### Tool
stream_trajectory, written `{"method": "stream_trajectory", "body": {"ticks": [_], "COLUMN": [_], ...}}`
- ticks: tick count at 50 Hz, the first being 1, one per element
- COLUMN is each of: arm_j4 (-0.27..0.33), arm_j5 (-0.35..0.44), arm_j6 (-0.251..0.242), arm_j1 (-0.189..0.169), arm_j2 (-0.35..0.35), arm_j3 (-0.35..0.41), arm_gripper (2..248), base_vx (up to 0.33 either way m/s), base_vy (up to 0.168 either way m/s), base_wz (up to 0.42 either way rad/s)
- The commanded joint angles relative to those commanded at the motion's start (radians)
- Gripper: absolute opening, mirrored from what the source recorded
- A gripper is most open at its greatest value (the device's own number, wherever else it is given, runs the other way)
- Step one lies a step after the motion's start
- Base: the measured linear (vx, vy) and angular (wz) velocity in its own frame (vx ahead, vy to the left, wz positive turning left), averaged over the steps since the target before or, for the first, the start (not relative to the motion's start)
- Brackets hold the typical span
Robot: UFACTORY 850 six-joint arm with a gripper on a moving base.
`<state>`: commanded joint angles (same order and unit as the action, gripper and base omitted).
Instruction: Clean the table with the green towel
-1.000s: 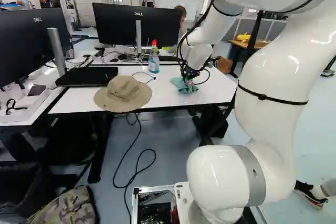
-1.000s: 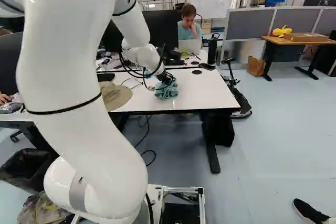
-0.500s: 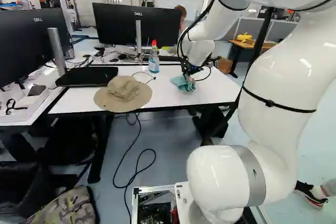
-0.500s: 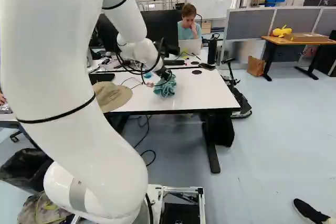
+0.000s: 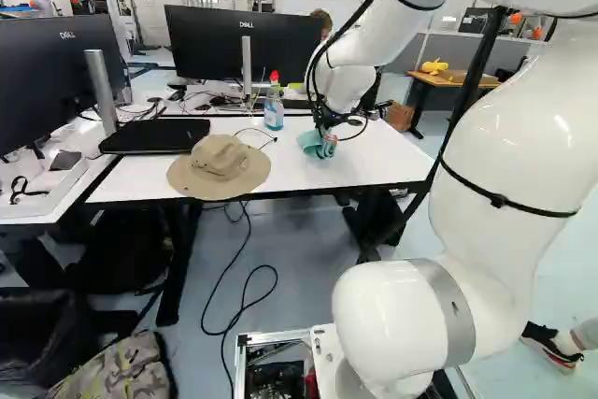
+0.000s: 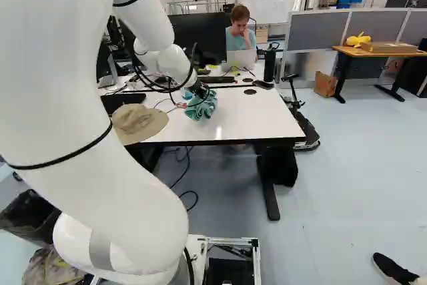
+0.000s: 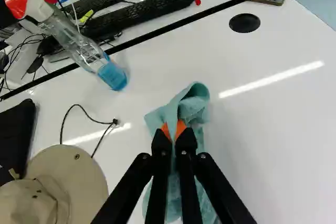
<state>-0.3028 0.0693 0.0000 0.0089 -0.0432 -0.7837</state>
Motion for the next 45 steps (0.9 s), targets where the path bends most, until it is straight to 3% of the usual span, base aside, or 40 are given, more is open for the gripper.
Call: {"method": "stream_trajectory", "body": {"ticks": [19, 45], "arm_j4": [0.000, 0.000], "arm_j5": [0.000, 0.000], "arm_j6": [0.000, 0.000], "arm_j1": [0.055, 0.088], "arm_j2": [0.064, 0.193], "arm_j3": [0.065, 0.189], "arm_gripper": [25, 25], "base_vx": [0.000, 0.000], "base_vy": [0.000, 0.000], "base_wz": [0.000, 0.000]}}
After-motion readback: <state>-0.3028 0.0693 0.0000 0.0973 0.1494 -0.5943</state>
